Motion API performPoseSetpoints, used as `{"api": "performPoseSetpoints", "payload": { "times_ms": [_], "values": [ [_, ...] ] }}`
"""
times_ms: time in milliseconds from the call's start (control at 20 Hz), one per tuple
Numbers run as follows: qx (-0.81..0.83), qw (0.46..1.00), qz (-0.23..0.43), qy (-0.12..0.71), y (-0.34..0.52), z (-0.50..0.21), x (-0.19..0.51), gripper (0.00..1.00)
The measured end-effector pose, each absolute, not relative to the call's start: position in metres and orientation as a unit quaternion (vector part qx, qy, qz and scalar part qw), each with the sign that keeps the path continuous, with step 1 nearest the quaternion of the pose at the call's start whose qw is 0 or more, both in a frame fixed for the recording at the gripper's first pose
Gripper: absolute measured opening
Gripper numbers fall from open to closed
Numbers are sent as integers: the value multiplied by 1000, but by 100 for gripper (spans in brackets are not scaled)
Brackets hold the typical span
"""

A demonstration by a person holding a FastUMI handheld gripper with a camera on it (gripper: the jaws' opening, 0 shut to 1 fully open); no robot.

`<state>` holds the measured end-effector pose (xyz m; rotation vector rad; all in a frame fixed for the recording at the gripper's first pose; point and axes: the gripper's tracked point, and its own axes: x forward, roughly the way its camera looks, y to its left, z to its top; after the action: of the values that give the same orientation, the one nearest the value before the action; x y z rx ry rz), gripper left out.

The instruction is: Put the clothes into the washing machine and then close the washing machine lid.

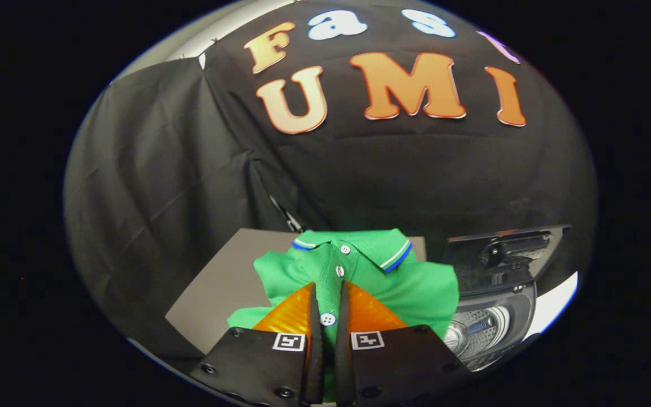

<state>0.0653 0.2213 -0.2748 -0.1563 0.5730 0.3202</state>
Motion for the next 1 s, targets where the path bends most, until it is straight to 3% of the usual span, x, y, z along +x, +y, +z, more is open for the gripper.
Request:
{"api": "performPoseSetpoints", "payload": {
  "times_ms": [400,1000],
  "values": [
    [-19,973,51,224,86,-198,72,16],
    [5,979,-62,193,-50,-187,68,16]
  ]
}}
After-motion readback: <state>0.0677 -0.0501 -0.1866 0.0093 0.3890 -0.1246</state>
